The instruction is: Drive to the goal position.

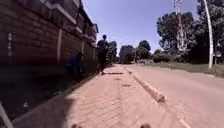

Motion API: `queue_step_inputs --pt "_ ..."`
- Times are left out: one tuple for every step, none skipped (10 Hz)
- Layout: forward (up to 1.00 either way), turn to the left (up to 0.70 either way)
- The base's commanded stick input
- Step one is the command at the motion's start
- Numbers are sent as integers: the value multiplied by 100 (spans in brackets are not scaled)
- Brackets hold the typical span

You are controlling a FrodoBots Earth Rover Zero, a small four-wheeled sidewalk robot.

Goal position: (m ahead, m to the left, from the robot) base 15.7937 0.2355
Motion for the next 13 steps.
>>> queue_step_inputs --pt "30 0" --pt "30 0" --pt "30 0" --pt "30 0" --pt "30 0" --pt "30 0" --pt "30 0" --pt "30 0" --pt "30 0" --pt "30 0" --pt "30 0" --pt "30 0" --pt "30 0"
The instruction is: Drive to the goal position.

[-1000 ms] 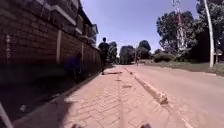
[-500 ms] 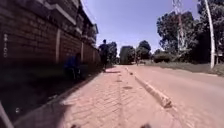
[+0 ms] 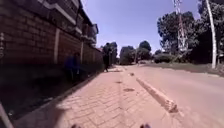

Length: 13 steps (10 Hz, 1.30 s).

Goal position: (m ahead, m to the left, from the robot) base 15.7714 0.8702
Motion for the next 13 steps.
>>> queue_step_inputs --pt "30 0" --pt "30 0" --pt "30 0" --pt "30 0" --pt "30 0" --pt "30 0" --pt "30 0" --pt "30 0" --pt "30 0" --pt "30 0" --pt "30 0" --pt "30 0" --pt "30 0"
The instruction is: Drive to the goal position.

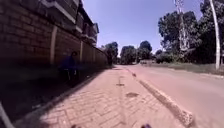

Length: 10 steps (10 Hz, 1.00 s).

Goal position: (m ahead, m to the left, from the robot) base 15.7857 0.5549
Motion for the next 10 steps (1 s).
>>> queue_step_inputs --pt "30 0" --pt "30 0" --pt "30 0" --pt "30 0" --pt "30 0" --pt "30 0" --pt "30 0" --pt "30 0" --pt "30 0" --pt "30 0"
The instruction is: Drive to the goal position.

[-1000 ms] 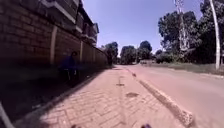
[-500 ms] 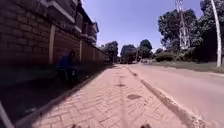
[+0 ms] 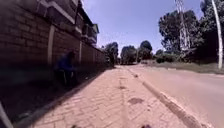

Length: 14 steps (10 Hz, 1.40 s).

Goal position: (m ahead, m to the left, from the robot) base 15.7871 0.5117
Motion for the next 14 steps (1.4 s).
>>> queue_step_inputs --pt "30 0" --pt "30 0" --pt "30 0" --pt "30 0" --pt "30 0" --pt "30 0" --pt "30 0" --pt "30 0" --pt "30 0" --pt "30 0" --pt "30 0" --pt "30 0" --pt "30 0" --pt "30 0"
